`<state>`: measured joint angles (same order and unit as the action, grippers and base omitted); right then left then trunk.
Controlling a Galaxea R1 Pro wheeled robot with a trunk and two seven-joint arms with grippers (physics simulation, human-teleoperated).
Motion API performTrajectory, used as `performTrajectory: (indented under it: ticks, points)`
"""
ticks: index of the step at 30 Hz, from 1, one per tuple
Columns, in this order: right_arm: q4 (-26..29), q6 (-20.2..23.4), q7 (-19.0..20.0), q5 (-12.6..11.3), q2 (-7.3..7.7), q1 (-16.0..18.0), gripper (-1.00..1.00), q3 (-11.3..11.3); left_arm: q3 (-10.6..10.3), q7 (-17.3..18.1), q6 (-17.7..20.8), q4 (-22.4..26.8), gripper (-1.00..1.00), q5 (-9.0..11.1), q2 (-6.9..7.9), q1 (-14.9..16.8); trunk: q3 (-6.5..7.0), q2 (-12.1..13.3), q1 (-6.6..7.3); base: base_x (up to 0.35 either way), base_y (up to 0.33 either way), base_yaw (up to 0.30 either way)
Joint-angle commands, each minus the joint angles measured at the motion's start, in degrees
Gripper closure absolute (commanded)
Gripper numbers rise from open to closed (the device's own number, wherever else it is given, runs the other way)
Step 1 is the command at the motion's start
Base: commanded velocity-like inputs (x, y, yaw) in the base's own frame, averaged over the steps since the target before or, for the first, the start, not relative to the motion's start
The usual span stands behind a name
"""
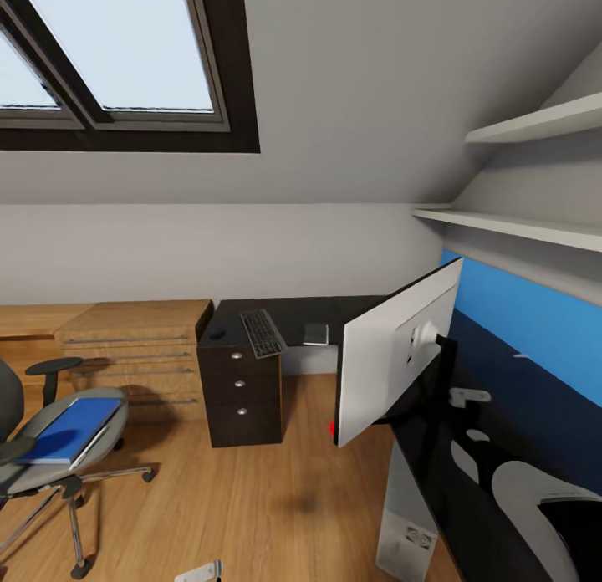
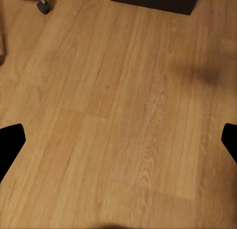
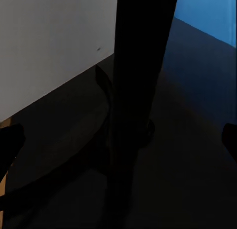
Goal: In the bedroom, organize the workspace by keeping the computer under the desk, ensuring the monitor is on the desk, placing the keyboard on the desk next to the monitor, placing the mouse on the desk next to the keyboard, moving the folder from the swivel chair onto the desk next to the mouse, stacking the notebook on top of the folder with the pen on top of the notebook, and positioning the swivel chair next to the desk.
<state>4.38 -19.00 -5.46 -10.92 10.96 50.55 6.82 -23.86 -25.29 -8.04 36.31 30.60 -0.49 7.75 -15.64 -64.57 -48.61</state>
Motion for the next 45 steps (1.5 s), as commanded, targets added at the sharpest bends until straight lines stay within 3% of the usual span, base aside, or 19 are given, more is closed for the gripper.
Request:
performTrajectory:
  ticks: [1, 17, 25, 45]
  points:
    - [0.01, 0.14, -0.39, -0.5, 0.03, 0.04, -1.0, 0.53, -0.41, -0.37, -0.4, -0.01, -1.0, 0.61, 0.05, 0.07, -0.07, -0.05, -0.01, 0.009, 0.012, 0.0]
    - [0.37, 1.6, -1.2, -0.59, 0.89, 0.08, -1.0, 0.48, -0.4, -0.45, -0.38, -0.09, -1.0, 0.61, 0.05, 0.07, -0.07, -0.05, -0.01, 0.048, 0.046, 0.0]
    - [0.44, 1.68, -1.23, -0.59, 2.03, 0.07, -1.0, -1.2, -0.46, -0.43, -0.4, -0.18, -1.0, 0.61, 0.05, 0.07, -0.07, -0.05, -0.01, 0.016, 0.003, 0.0]
    - [0.45, 1.61, -1.25, -0.59, 2.55, 0.07, -1.0, -1.43, -0.54, -0.48, -0.4, -0.35, -1.0, 0.61, 0.04, 0.07, -0.07, -0.05, -0.01, 0.145, 0.0, 0.0]
